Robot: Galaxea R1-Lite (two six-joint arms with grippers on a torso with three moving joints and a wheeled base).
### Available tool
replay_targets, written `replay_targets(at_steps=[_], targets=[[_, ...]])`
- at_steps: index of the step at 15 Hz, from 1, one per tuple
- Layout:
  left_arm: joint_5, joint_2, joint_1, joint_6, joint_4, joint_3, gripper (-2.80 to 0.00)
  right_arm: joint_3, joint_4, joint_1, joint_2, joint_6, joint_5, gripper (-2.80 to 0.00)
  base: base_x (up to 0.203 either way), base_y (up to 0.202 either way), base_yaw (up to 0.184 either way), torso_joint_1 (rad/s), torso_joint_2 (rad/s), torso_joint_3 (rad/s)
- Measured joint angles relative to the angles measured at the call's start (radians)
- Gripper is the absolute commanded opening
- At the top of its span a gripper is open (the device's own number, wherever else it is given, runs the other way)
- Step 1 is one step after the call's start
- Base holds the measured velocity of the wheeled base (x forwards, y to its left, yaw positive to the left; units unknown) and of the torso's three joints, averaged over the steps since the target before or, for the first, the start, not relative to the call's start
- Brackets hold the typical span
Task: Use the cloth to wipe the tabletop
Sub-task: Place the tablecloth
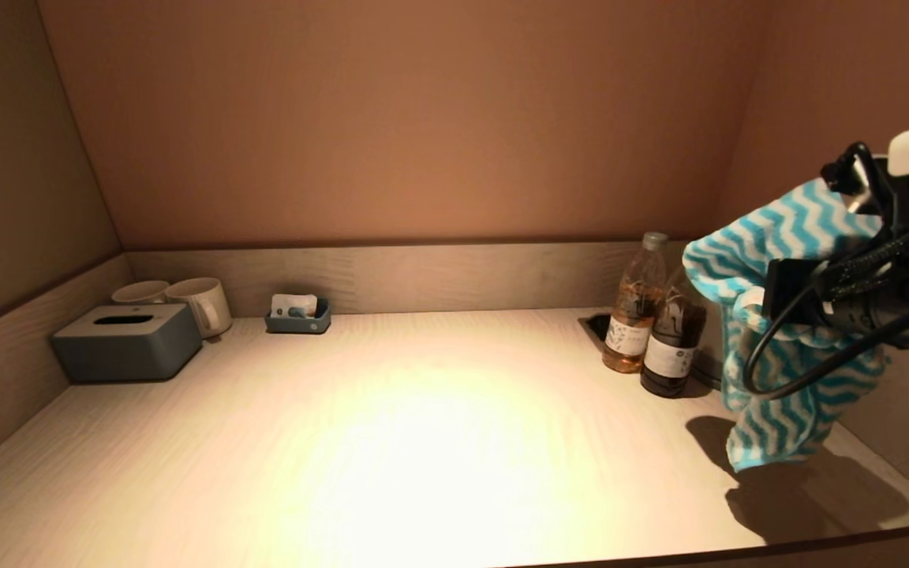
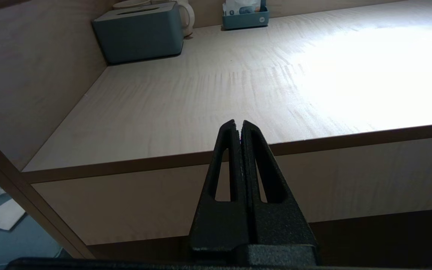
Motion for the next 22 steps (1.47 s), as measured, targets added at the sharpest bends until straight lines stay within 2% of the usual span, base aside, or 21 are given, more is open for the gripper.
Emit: replay_targets(at_steps=[2, 8, 14, 17, 22], targets=[[0.0, 0.0, 0.0, 0.0, 0.0, 0.0, -2.8, 0.045, -0.001, -0.076, -0.019, -0.011, 0.028, -2.8, 0.0, 0.0, 0.0, 0.0, 0.0, 0.0], [0.0, 0.0, 0.0, 0.0, 0.0, 0.0, -2.8, 0.106, -0.002, -0.195, -0.022, -0.014, 0.079, -2.8, 0.0, 0.0, 0.0, 0.0, 0.0, 0.0], [0.0, 0.0, 0.0, 0.0, 0.0, 0.0, -2.8, 0.122, -0.084, -0.333, 0.166, -0.037, 0.133, -2.8, 0.0, 0.0, 0.0, 0.0, 0.0, 0.0], [0.0, 0.0, 0.0, 0.0, 0.0, 0.0, -2.8, 0.126, -0.159, -0.38, 0.259, -0.041, 0.151, -2.8, 0.0, 0.0, 0.0, 0.0, 0.0, 0.0], [0.0, 0.0, 0.0, 0.0, 0.0, 0.0, -2.8, 0.126, -0.214, -0.391, 0.313, -0.046, 0.152, -2.8, 0.0, 0.0, 0.0, 0.0, 0.0, 0.0]])
